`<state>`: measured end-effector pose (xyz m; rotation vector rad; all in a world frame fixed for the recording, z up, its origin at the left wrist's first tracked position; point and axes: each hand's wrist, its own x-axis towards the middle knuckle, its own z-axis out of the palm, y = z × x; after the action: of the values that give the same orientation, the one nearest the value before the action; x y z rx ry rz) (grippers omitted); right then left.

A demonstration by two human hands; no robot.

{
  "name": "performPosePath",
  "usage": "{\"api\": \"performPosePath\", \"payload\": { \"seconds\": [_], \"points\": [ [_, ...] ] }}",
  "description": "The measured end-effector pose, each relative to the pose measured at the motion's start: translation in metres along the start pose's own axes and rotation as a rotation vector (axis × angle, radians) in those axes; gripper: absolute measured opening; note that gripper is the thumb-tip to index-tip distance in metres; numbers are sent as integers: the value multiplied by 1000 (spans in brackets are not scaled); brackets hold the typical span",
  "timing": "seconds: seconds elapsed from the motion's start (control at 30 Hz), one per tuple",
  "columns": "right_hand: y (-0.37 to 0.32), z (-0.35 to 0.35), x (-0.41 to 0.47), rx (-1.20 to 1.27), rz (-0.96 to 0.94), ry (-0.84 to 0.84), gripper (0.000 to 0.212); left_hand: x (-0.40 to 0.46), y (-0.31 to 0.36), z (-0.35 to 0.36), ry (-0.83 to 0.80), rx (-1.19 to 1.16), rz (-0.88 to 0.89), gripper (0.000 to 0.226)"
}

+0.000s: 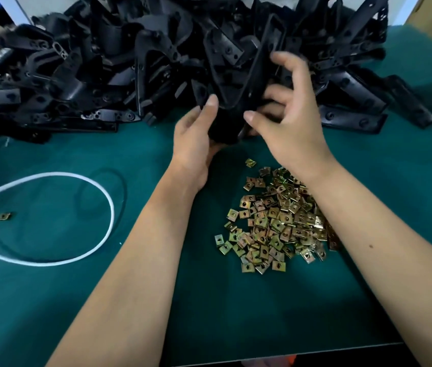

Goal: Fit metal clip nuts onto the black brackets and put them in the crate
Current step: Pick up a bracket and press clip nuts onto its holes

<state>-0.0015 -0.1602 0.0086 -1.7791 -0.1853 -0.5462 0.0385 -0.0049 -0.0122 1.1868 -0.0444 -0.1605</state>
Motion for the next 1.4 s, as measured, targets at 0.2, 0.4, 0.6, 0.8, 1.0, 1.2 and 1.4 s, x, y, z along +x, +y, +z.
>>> {"api": "performPosePath", "payload": {
  "seconds": [0.2, 0.4, 0.6, 0.8, 1.0, 1.2, 1.4],
  "points": [
    [11, -27, -11, -537, 38, -260, 21, 7, 6, -9, 343, 64, 228, 30],
    [12, -12, -18, -678, 2, -480, 14, -11, 12, -1, 468, 668, 865, 14],
    [14, -12, -18, -556, 5, -303, 10, -16, -2, 5, 211, 1290, 748, 46],
    [15, -13, -16, -162, 175, -126, 11, -15, -6, 8, -33, 1071, 621, 37],
    [22, -21, -14, -226, 252, -66, 9, -20, 0, 8, -156, 1067, 678, 30],
    [19, -26, -15, -332, 222, -211, 45, -11, 9, -9, -128, 1273, 606, 54],
    [21, -23, -15, -236, 201, -138, 40, -9, -4, -9, -141, 1546, 473, 58]
  ]
}}
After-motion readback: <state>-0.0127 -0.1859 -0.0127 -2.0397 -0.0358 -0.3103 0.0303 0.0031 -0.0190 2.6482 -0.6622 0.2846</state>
